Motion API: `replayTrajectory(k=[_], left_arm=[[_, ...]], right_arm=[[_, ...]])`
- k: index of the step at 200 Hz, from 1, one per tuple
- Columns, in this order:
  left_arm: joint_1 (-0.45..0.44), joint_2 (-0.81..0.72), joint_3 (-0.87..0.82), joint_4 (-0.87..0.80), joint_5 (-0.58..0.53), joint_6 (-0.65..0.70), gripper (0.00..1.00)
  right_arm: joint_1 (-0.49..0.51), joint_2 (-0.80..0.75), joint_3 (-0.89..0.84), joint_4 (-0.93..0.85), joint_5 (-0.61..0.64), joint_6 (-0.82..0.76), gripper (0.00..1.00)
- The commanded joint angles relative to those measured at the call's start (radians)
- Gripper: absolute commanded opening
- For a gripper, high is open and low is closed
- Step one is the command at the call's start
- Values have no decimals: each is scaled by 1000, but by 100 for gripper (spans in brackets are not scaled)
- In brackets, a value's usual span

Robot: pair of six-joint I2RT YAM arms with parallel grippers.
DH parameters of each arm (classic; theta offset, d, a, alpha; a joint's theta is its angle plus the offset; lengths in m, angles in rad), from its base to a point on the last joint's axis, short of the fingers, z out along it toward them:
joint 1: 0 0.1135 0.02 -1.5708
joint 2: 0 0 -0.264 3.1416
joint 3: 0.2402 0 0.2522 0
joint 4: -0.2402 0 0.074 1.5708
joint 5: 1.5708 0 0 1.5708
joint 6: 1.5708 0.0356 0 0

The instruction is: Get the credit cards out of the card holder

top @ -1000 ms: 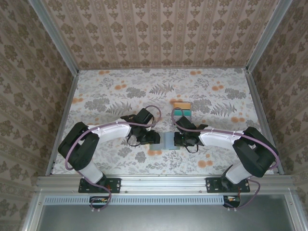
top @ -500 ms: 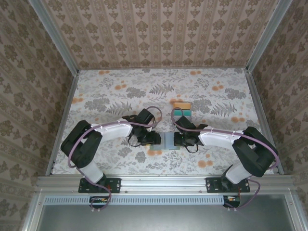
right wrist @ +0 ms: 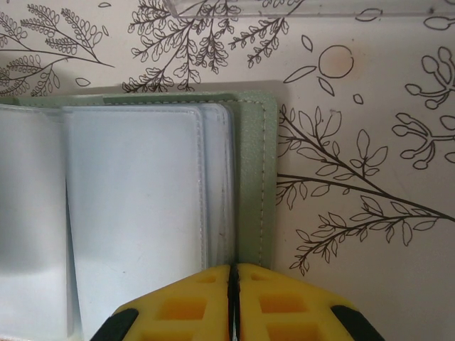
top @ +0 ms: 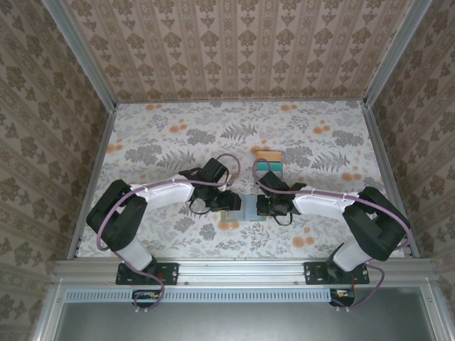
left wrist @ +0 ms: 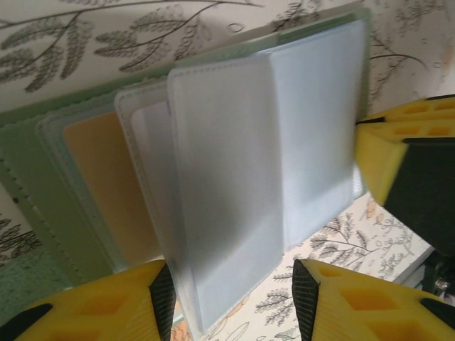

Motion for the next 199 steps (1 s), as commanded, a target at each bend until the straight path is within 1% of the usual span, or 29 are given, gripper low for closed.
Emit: replayTrajectory(k=[1, 53, 85, 113, 155, 199], left_arm=[[-12, -16, 36, 24, 38, 26, 50], [-28, 11, 65, 44, 80, 36, 50], [-41, 26, 100, 51, 112, 52, 50], [-45, 42, 114, 48, 118, 55, 50], [-36, 27, 92, 33, 77, 46, 49], [20, -49, 2, 38, 30, 15, 48]], right_arm=[[22, 60, -5, 12, -23, 10, 13], [21, 55, -13, 17, -16, 19, 12], [18, 19, -37, 38, 4, 33, 12], [9, -4, -40, 30, 14, 31, 12], [8, 6, -39, 35, -1, 32, 13], [9, 9, -21, 50, -26, 16, 13]])
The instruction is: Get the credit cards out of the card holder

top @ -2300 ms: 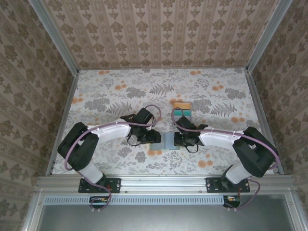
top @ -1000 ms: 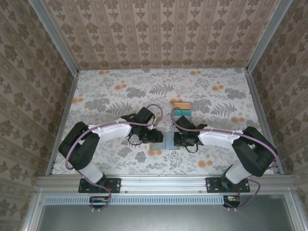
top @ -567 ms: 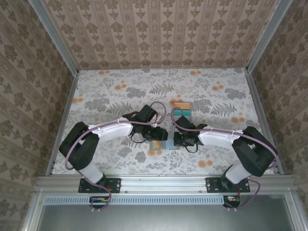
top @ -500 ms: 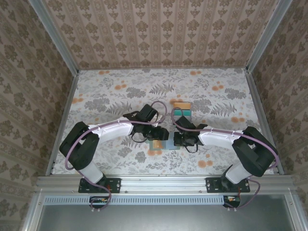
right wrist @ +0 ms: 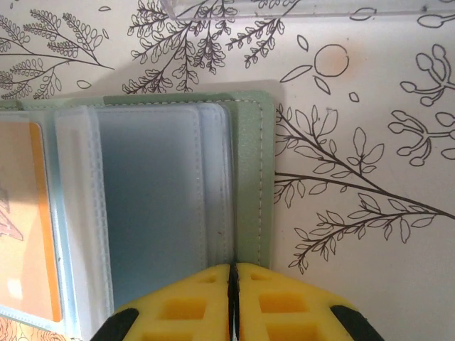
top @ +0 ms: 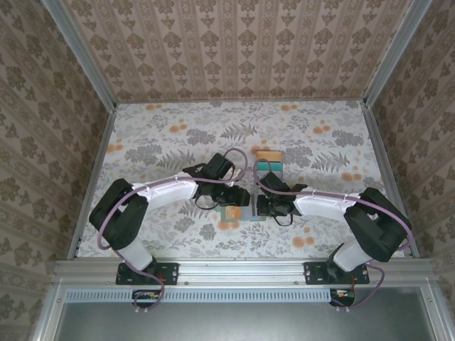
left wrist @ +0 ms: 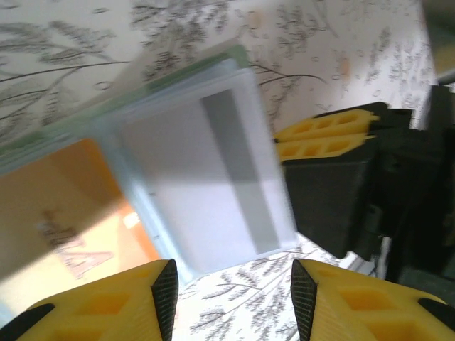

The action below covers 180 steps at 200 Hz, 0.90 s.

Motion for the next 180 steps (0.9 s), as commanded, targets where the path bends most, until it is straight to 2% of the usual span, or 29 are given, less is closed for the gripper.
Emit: replayTrajectory(k=[1, 86, 142, 180], left_arm=[[35, -61, -54, -10, -33, -10, 48], [78, -48, -142, 27, -41, -32, 38], [77, -35, -152, 45, -29, -39, 36], [94, -85, -170, 29, -74, -63, 34]], right_arm=[[8, 24, -3, 33, -34, 2, 13], [53, -1, 121, -38, -33, -43, 15], [91, 63, 197, -16, -69, -52, 16], [103, 120, 239, -16, -96, -56, 17]])
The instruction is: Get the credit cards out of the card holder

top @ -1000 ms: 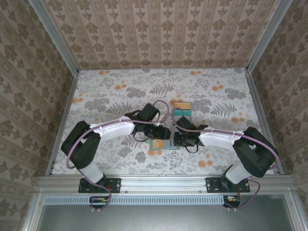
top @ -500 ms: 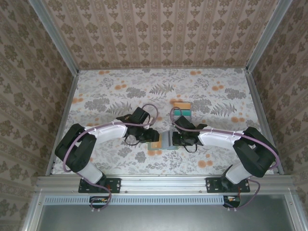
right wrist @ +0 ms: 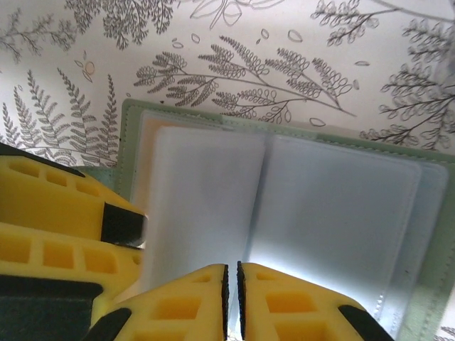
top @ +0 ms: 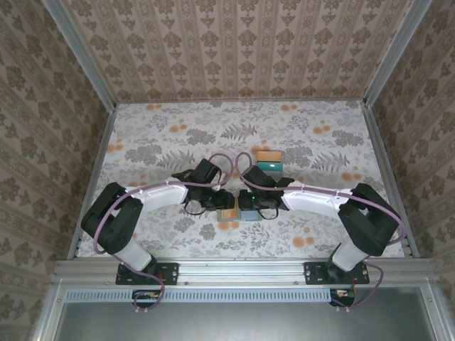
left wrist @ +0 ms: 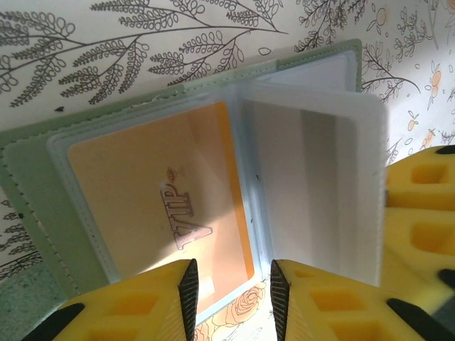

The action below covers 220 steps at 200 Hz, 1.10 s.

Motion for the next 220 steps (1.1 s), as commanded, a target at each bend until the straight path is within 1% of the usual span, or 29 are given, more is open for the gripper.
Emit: replayTrajectory(k=[1, 34, 68, 96, 108, 120, 129, 148, 165, 181, 199, 220], left_arm=[[20, -35, -30, -10, -32, -30, 34], [67, -84, -78, 19, -11, -52, 34], [72, -115, -74, 23, -18, -59, 33], [68, -100, -52, 36, 19, -52, 33], [67, -102, -50, 28, 2, -56, 32], [67, -120, -56, 2, -62, -74, 27], [70, -141, -66, 3, -89, -77, 27], [76, -168, -69, -9, -108, -78, 28], [77, -175, -69, -3, -93, -69, 28], [73, -166, -71, 29, -44, -62, 28], [58, -126, -57, 43, 6, -48, 28], [33, -73, -36, 38, 19, -32, 28]], right_arm=[[12, 38, 46, -10, -37, -15, 17], [18, 51, 47, -10, -33, -14, 19], [16, 27, 35, -49, 11, -13, 20], [7, -27, -10, -64, 64, 4, 19], [-3, -49, -31, -78, 82, 11, 18], [-14, -64, -47, -87, 86, 13, 18], [-19, -72, -58, -93, 89, 14, 18], [-23, -85, -77, -96, 98, 17, 18], [-28, -85, -91, -91, 100, 23, 18], [-31, -81, -97, -88, 104, 24, 18], [-33, -74, -101, -90, 116, 26, 18], [-35, -68, -105, -84, 118, 26, 18]])
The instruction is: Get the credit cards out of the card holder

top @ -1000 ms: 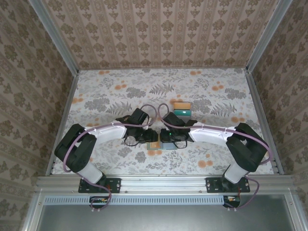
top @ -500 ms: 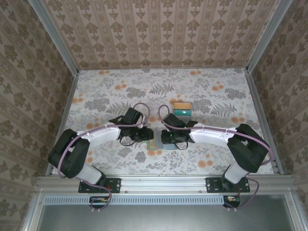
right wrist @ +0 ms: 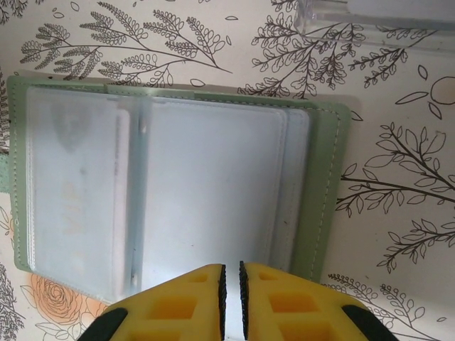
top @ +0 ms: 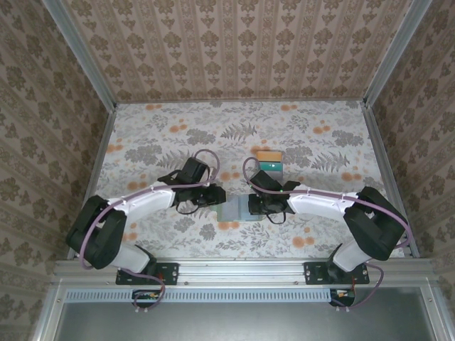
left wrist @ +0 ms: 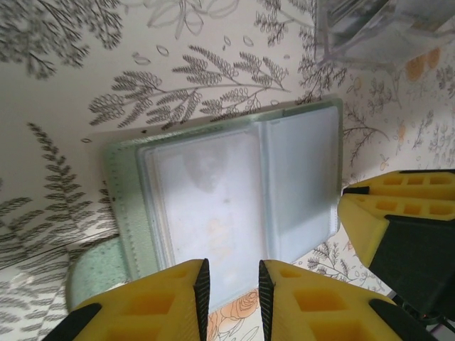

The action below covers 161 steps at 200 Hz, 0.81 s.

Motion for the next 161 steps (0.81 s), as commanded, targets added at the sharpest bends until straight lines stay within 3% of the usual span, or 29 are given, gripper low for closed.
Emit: replayTrajectory(k=[1, 96, 161], left_arm=[[-28, 59, 33, 6, 50, 28, 28], [-45, 74, 24, -66, -38, 23, 26], [-61, 120, 32, -47, -21, 23, 26]], right_arm=[[-8, -4, -18, -26, 35, 19, 18], [-7, -10, -51, -20, 50, 34, 17], [-8, -10, -52, -15, 45, 37, 17]])
